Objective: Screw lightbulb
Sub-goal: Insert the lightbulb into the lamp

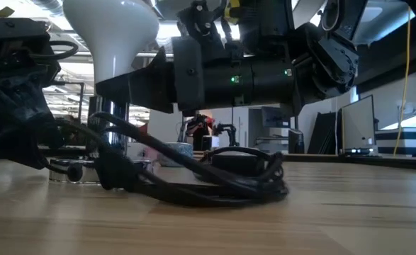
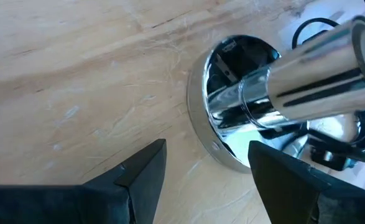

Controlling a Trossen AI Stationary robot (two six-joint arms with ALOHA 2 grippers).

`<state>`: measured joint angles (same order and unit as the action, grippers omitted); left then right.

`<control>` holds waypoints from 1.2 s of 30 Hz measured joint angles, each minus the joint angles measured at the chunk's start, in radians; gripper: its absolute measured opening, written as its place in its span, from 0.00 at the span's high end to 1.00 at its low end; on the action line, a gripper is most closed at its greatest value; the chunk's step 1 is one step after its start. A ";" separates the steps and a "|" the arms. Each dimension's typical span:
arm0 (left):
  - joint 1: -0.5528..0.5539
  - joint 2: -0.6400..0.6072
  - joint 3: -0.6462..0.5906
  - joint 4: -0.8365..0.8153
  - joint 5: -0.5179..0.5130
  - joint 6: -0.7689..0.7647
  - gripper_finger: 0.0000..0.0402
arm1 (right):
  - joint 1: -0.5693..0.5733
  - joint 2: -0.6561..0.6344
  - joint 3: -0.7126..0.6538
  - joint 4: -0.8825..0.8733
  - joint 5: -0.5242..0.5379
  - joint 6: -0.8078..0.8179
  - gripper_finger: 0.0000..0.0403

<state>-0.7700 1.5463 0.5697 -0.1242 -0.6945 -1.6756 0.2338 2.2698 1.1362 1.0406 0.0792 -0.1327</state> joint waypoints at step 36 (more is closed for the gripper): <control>0.000 0.000 0.000 0.073 0.000 0.102 0.45 | -0.065 -0.025 0.001 -0.113 -0.536 0.024 0.30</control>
<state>-0.7700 1.5463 0.5701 -0.0507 -0.6945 -1.5732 0.1687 2.2447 1.1372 0.9276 -0.4563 -0.1090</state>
